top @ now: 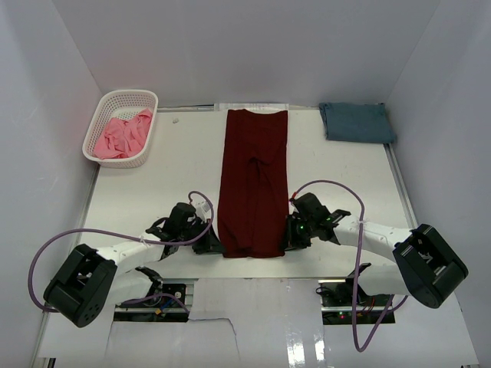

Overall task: Fold and stack the t-shirts
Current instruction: Grab the bottom of the folded rectangular tshirt with both arms

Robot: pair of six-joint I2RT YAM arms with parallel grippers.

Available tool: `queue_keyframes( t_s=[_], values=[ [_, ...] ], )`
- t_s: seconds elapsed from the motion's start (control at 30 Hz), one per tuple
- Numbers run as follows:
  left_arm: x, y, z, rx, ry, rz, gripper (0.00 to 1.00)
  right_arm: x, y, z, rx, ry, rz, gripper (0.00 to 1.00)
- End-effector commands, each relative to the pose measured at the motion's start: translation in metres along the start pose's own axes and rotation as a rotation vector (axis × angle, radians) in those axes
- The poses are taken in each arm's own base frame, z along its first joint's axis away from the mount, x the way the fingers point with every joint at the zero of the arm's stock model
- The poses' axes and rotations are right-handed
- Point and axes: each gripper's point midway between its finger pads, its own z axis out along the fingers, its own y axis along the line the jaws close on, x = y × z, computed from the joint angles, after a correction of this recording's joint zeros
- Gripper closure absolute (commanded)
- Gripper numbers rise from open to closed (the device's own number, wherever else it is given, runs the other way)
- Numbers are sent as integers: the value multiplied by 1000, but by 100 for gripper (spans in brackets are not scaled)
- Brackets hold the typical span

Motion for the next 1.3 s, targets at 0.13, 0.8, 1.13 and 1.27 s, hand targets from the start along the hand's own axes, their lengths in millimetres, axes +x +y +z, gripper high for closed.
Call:
queue_keyframes(
  t_s=[0.13,0.8,1.13,1.27],
  values=[
    [17,-4,-1,31,54,-5,100,36,-53,-1,174,97,38,86],
    [8,-18,-6,52,31,-12,100,38,-47,-18,164,105,30,78],
    [-17,-43,-22,35,5,9,100,12,-9,-42,92,81,-30,78],
    [-28,-53,-28,20,3,28,100,-2,-2,-50,107,65,-63,78]
  ],
)
